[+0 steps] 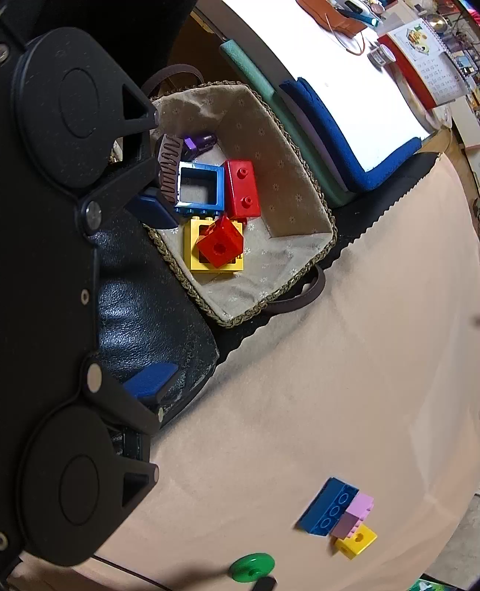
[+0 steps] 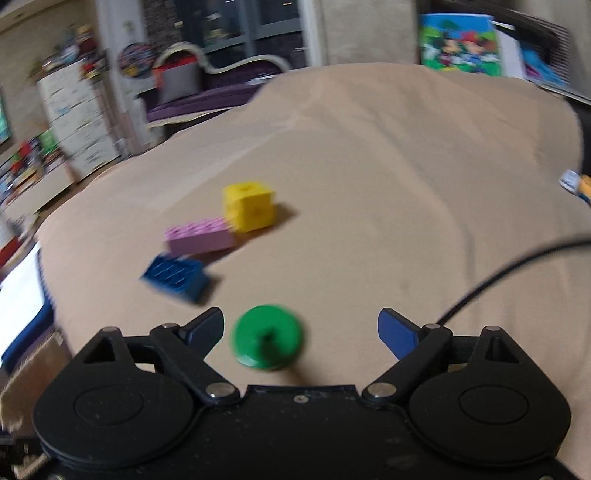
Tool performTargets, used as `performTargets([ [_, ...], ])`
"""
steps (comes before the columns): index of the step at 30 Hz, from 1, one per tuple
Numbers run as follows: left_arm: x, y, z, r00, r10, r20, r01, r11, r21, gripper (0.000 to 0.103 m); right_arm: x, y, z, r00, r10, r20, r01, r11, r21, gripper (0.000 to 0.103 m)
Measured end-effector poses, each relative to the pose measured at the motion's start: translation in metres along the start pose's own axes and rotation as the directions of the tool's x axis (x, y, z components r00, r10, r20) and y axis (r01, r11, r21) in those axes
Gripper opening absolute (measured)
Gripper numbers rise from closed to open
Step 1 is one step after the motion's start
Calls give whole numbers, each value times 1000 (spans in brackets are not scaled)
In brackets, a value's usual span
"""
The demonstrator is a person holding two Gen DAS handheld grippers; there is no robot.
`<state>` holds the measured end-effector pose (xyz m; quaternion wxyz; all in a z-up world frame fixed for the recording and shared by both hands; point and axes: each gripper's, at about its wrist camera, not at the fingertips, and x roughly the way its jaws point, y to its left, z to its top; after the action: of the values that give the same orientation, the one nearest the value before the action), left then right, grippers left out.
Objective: Organize rigid objects
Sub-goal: 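Move the right tool to the green round piece and grasp it, then grasp the blue brick with the left tool while the right tool holds the green piece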
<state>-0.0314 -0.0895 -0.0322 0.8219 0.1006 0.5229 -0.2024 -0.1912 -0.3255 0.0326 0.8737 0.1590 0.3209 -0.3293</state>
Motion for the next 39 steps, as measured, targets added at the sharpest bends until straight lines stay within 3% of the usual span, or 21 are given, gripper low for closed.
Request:
performTargets([
  [7, -3, 4, 1, 1000, -16, 15, 16, 1000, -24, 75, 19, 33, -20, 997, -69, -41, 63, 987, -149, 63],
  [9, -4, 3, 1, 1000, -18, 21, 18, 1000, -19, 75, 19, 36, -21, 997, -80, -18, 76, 981, -178, 46],
  [13, -10, -2, 2, 998, -20, 54, 20, 1000, 4, 75, 19, 25, -16, 997, -72, -11, 70, 987, -142, 46],
  [18, -17, -16, 13, 994, -49, 100, 45, 998, 42, 75, 22, 2, -10, 989, -148, 28, 150, 984, -94, 46],
  [27, 2, -60, 37, 994, -92, 66, 86, 992, 90, 76, 21, -8, -21, 982, -159, 104, 170, 980, -102, 46],
  [31, 5, -81, 43, 992, -91, 90, 78, 987, 140, 84, 15, -9, -25, 980, -160, 120, 172, 980, -100, 47],
  [36, 5, -103, 54, 983, -105, 150, 71, 974, 217, 84, 15, -11, -28, 978, -147, 149, 162, 982, -94, 47],
  [39, 6, -116, 63, 978, -124, 170, 77, 963, 259, 90, 12, -14, -35, 974, -130, 186, 146, 987, -74, 47],
])
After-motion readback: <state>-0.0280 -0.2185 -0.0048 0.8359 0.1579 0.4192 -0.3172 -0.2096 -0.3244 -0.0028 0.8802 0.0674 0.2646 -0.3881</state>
